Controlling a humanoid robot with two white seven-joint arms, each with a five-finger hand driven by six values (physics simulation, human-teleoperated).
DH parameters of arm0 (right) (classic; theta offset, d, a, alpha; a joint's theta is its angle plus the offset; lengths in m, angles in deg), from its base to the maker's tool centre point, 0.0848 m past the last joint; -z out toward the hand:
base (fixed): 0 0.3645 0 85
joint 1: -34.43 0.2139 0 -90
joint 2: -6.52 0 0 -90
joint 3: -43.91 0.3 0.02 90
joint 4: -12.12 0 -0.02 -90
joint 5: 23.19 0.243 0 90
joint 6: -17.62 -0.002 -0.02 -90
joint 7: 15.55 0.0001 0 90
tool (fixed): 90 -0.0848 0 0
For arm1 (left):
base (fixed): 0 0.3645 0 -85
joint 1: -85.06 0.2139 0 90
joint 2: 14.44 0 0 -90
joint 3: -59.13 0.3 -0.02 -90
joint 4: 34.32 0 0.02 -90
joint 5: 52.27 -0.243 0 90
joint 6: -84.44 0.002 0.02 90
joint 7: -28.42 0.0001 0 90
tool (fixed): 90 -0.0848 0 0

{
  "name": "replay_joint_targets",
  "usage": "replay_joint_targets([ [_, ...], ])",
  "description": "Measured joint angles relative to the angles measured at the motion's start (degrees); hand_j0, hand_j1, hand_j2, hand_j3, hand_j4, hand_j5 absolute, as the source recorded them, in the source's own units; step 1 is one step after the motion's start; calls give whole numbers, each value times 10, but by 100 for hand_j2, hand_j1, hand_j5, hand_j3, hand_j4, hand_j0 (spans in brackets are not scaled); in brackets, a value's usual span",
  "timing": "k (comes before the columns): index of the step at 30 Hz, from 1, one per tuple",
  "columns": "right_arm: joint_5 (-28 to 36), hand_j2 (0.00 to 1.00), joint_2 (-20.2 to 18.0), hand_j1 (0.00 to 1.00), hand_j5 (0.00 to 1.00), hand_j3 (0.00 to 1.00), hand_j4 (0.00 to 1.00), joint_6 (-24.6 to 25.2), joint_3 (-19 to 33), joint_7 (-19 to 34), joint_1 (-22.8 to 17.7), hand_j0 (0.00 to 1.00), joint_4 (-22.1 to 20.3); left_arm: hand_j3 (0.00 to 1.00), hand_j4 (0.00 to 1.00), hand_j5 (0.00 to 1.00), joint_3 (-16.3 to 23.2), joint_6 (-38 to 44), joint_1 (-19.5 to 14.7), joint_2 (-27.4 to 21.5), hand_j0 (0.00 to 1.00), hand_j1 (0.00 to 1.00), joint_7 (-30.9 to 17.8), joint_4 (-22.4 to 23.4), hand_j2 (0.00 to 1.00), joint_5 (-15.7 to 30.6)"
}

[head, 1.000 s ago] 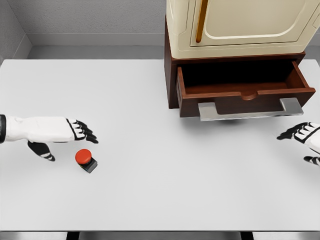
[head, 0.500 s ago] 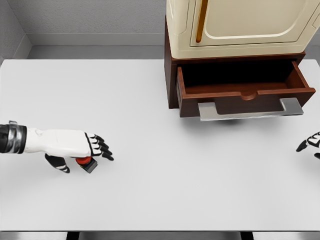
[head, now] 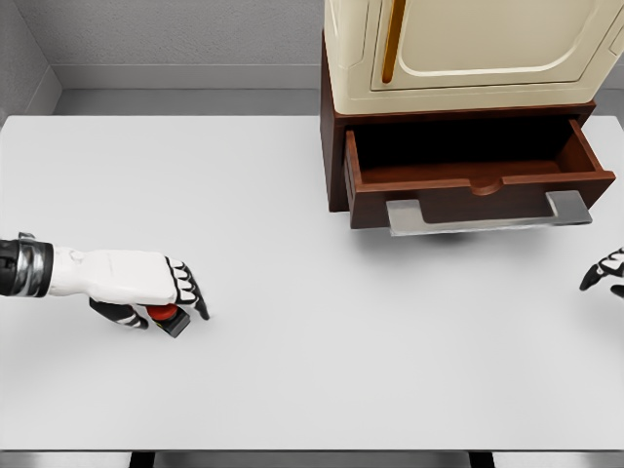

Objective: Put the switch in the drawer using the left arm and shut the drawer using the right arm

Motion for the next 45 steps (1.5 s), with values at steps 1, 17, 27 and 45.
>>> replay_joint_targets([
  [1, 6, 52, 1, 52, 52, 52, 52, 0, 0, 8, 12, 52, 0, 70, 70, 70, 0, 0, -1, 0, 70, 70, 0, 0, 70, -2],
  [17, 38, 52, 11, 52, 52, 52, 52, 0, -19, 58, 20, 52, -2, 38, 38, 38, 0, 1, -7, 0, 38, 38, -3, -3, 38, -10],
  [27, 85, 52, 6, 52, 52, 52, 52, 0, -17, 59, 49, 52, -4, 38, 38, 38, -1, 0, -61, 18, 38, 38, 0, -11, 38, -7],
  [45, 89, 52, 5, 52, 52, 52, 52, 0, -32, 59, 70, 52, -4, 39, 39, 39, -6, 0, -175, 98, 39, 39, 0, -4, 39, 67],
])
